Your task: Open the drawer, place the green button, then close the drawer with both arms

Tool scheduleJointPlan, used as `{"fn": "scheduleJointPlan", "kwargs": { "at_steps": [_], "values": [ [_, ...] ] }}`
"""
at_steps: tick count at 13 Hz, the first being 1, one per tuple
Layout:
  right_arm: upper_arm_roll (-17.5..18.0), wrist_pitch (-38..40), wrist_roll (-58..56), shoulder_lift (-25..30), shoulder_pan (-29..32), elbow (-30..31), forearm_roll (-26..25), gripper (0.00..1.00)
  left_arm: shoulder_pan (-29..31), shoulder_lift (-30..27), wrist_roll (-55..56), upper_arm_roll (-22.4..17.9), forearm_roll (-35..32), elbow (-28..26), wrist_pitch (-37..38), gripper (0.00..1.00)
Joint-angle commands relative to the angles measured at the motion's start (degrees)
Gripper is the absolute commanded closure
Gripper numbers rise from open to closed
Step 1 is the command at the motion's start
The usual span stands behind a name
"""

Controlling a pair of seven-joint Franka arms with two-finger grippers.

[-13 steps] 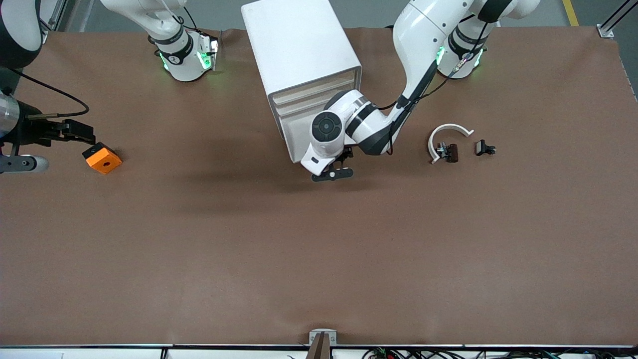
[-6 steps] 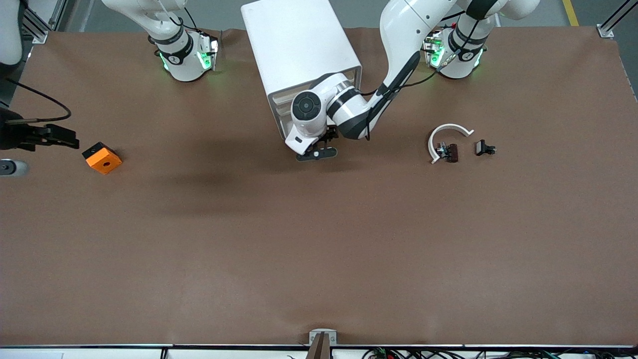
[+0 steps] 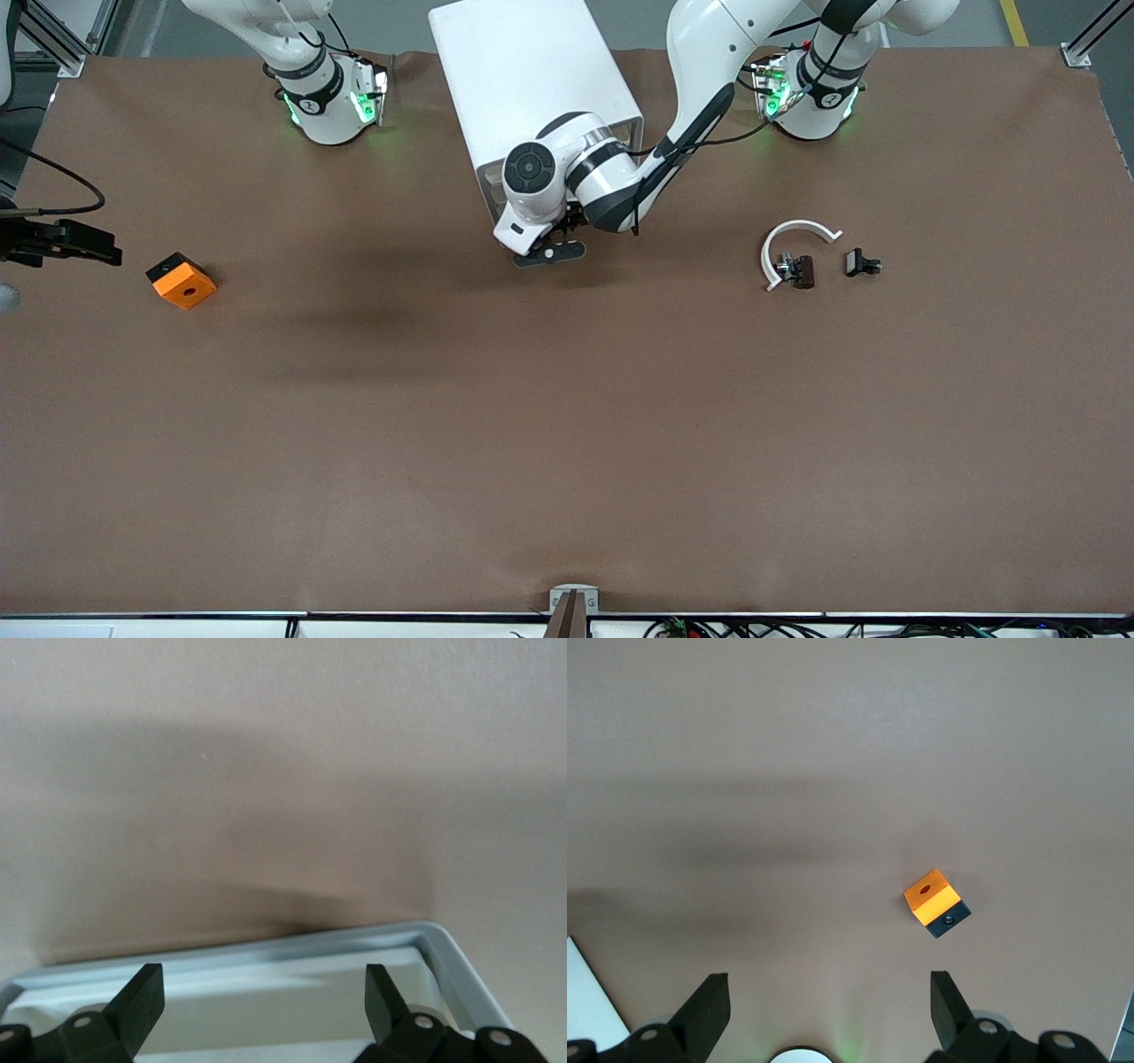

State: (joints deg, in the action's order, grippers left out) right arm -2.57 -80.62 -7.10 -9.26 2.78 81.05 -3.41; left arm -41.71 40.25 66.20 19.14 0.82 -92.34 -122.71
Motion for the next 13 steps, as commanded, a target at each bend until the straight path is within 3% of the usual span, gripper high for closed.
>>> {"fn": "scheduleJointPlan", "kwargs": {
  "at_steps": [1,7,13],
  "values": [
    [0.5,0.6,0.9,0.9,0.5,-0.1,0.0,0.0,0.1,-1.5,1.9,1.2,-0.4,-1.5,-0.3,0.0],
    [0.5,-0.7,0.5,5.5,1.5,2.5,2.4,0.0,1.9,-1.6,0.8,0.8,-0.4,-0.8,-0.3,0.0],
    [0.7,-4.4,0.0,10.2,1.4,6.1,2.4,0.0,14.4,-3.6,-9.4,0.5,-1.3,0.1,0.5,0.0]
  ]
}}
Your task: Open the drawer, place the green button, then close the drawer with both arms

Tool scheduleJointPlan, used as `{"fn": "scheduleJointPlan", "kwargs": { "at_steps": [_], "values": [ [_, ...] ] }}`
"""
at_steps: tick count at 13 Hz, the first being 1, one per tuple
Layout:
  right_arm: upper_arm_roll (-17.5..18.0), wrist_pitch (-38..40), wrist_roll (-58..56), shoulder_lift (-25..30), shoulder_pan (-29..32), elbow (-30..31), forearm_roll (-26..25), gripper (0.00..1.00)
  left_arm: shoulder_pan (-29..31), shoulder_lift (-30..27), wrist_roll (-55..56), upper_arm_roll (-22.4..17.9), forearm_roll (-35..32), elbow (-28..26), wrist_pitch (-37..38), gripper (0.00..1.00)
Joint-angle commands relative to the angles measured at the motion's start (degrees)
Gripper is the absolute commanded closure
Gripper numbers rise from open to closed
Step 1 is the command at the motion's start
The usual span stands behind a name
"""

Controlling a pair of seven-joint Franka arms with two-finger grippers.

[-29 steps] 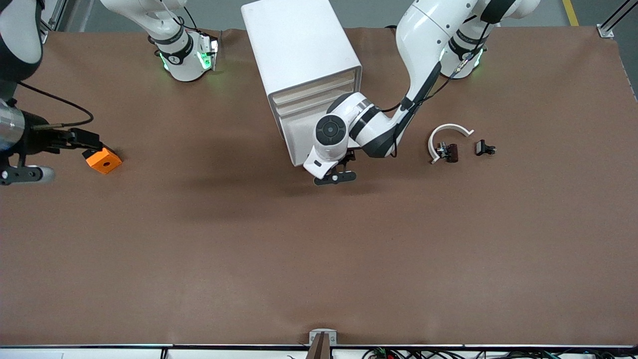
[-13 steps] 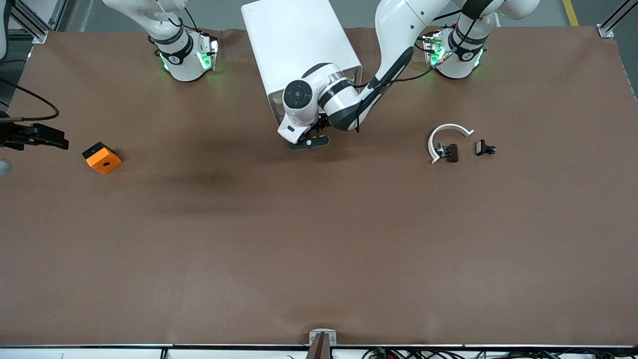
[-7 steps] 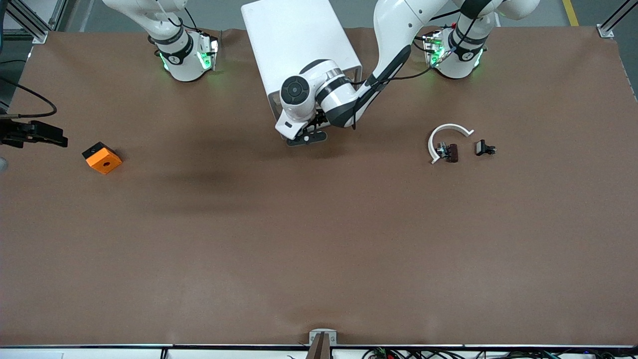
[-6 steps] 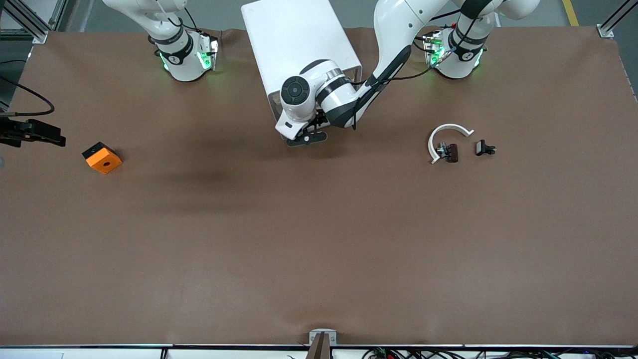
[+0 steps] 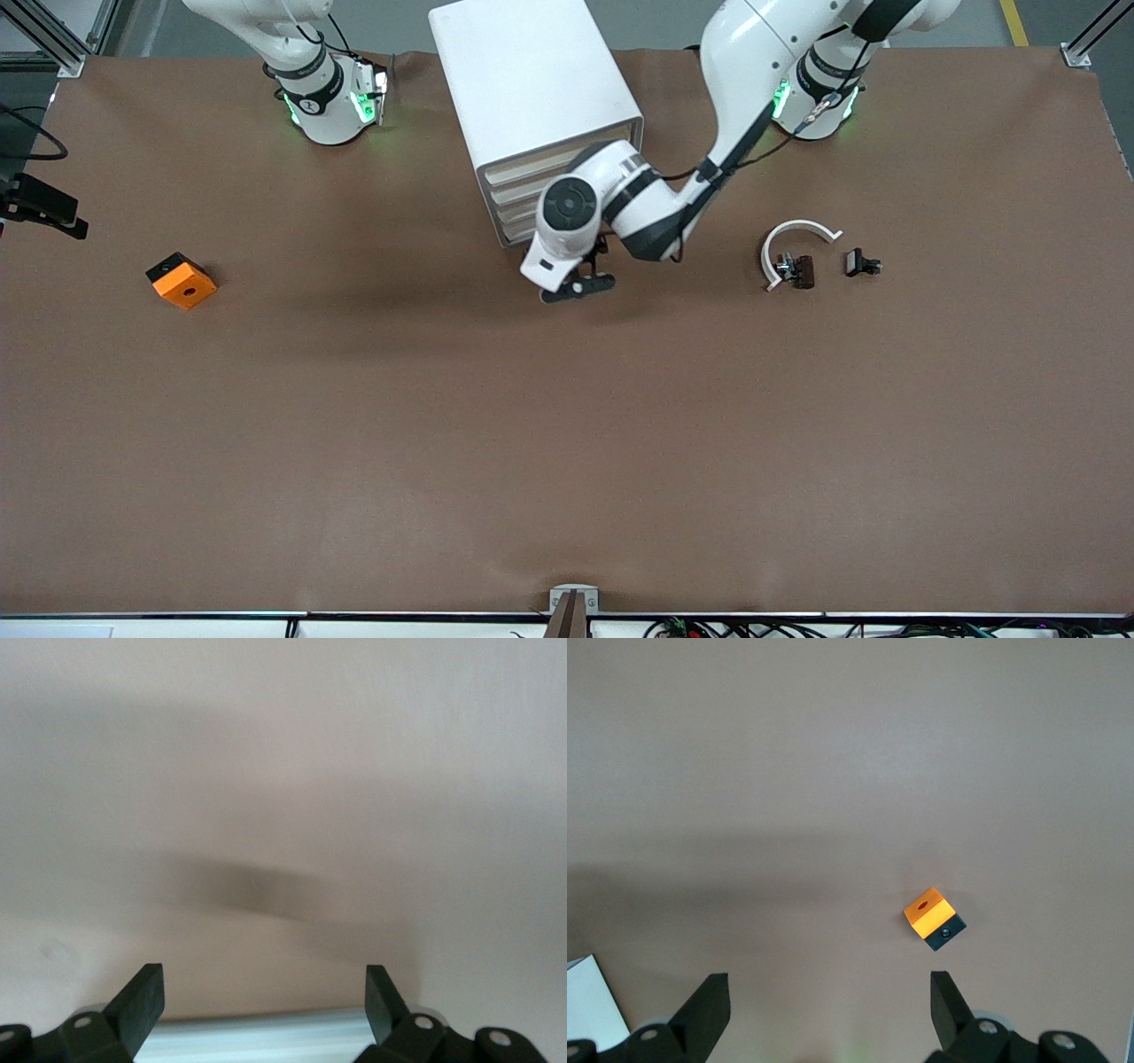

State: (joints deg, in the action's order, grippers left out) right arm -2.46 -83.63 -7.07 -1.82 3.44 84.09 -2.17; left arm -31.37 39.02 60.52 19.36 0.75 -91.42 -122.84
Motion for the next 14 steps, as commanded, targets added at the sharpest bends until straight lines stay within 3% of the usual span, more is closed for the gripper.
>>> {"fn": "scheduleJointPlan", "kwargs": {
  "at_steps": [1,8,14],
  "values": [
    [0.6,-1.0,0.0,2.9,0.8,3.0,1.3,0.0,6.9,-3.5,-7.2,0.3,-1.3,-0.9,2.1,0.0],
    [-1.1,-0.9,1.0,5.3,0.8,5.1,2.3,0.0,26.9,-17.6,-34.6,0.3,-1.3,-1.2,19.1,0.0],
    [-2.4,-2.3,3.9,8.2,0.7,9.2,3.6,0.0,47.4,-29.1,-62.3,0.5,-1.2,-1.8,26.1,0.0]
  ]
}}
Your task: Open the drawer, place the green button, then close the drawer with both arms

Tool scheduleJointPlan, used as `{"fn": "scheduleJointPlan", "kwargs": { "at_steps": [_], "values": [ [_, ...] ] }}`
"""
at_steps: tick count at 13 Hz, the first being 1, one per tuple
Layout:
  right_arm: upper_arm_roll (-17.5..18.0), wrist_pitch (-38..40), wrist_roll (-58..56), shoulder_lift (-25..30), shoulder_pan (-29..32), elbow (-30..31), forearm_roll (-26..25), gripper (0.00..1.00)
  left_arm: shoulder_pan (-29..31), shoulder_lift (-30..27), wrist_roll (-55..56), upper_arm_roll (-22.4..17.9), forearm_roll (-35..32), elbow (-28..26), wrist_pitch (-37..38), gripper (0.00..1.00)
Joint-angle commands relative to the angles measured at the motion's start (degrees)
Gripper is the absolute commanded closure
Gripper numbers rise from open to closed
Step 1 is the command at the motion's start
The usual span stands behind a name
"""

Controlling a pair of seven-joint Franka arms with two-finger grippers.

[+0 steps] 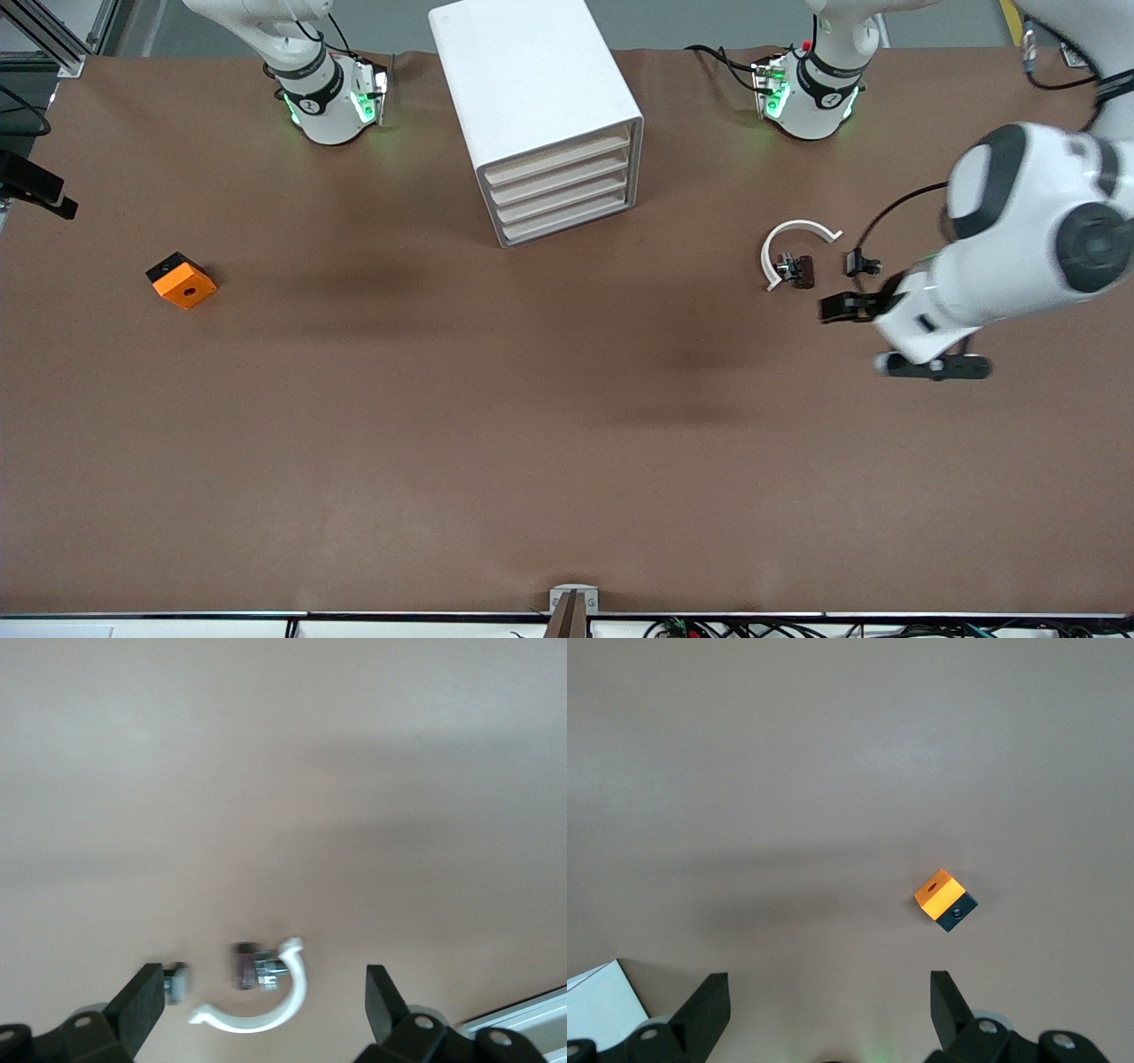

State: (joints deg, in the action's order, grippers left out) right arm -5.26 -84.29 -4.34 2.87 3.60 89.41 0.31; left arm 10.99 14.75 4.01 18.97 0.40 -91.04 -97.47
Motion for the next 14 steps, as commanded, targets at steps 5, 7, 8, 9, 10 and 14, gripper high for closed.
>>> {"fn": "scheduleJointPlan", "kwargs": {
  "at_steps": [5,7,8,9,10,14],
  "values": [
    [0.6,-3.6,1.1,6.0,-0.4,7.2,1.1,0.0,10.6,-12.5,-7.6,0.8,-0.8,-2.6,1.9,0.0],
    [0.8,-3.7,1.1,6.0,-0.7,7.0,0.6,0.0,10.7,-16.0,-7.6,0.7,-0.8,-2.6,2.0,0.0],
    [0.8,-3.7,1.1,6.0,-0.8,7.0,0.5,0.0,10.7,-17.0,-7.6,0.7,-0.8,-2.6,2.0,0.0],
    [0.9,-3.7,1.1,6.0,-0.7,7.0,0.5,0.0,10.7,-17.3,-7.6,0.6,-0.8,-2.1,2.0,0.0],
    [0.9,-3.8,1.1,6.0,-0.7,7.0,0.5,0.0,10.7,-17.3,-7.6,0.6,-0.7,-1.8,1.9,0.0],
    [0.9,-3.6,1.1,6.1,-0.7,6.9,0.5,0.0,-0.8,-17.1,-7.6,-9.6,-0.2,-1.2,1.0,0.0]
  ]
}}
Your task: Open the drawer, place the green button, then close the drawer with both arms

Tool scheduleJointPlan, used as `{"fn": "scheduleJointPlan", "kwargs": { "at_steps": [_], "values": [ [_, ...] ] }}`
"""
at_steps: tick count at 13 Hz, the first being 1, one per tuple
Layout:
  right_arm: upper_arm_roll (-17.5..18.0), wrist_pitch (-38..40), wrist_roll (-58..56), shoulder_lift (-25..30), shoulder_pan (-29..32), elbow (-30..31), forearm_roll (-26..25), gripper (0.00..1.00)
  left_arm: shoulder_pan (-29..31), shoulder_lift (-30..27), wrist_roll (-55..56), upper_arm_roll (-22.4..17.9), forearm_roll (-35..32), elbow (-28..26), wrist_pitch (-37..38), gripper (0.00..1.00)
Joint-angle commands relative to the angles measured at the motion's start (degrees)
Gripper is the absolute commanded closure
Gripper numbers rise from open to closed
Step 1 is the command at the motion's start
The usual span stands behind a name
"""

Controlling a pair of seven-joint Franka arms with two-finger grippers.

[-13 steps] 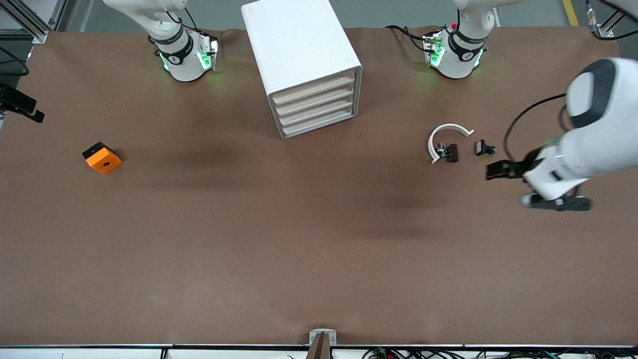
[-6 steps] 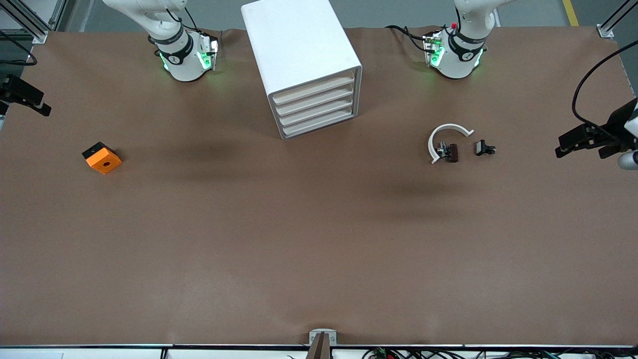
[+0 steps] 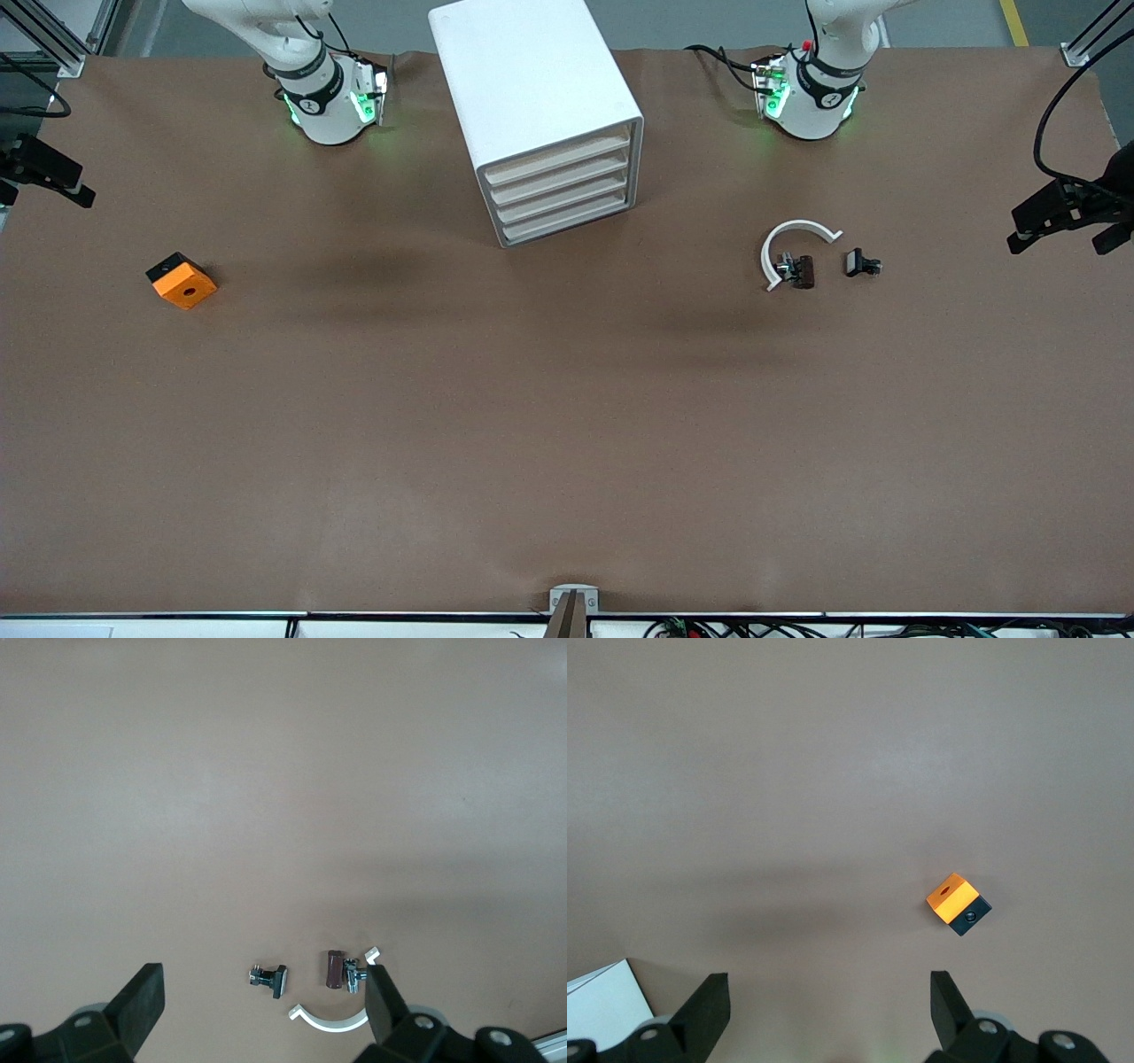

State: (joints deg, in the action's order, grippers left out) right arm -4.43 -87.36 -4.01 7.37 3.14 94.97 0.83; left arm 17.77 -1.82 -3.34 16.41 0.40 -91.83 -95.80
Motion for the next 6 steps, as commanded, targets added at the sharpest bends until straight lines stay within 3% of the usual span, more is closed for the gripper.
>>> {"fn": "scheduleJointPlan", "kwargs": {
  "at_steps": [1,6],
  "values": [
    [0.0,-0.3,0.8,1.6,-0.2,1.4,0.0,0.0,-13.1,-0.7,0.0,-12.2,-0.4,-0.3,-0.7,0.0],
    [0.0,0.0,0.8,1.6,-0.2,1.3,-0.1,0.0,-14.2,-1.2,0.9,-12.7,-0.5,0.3,-0.1,0.0]
  ]
}}
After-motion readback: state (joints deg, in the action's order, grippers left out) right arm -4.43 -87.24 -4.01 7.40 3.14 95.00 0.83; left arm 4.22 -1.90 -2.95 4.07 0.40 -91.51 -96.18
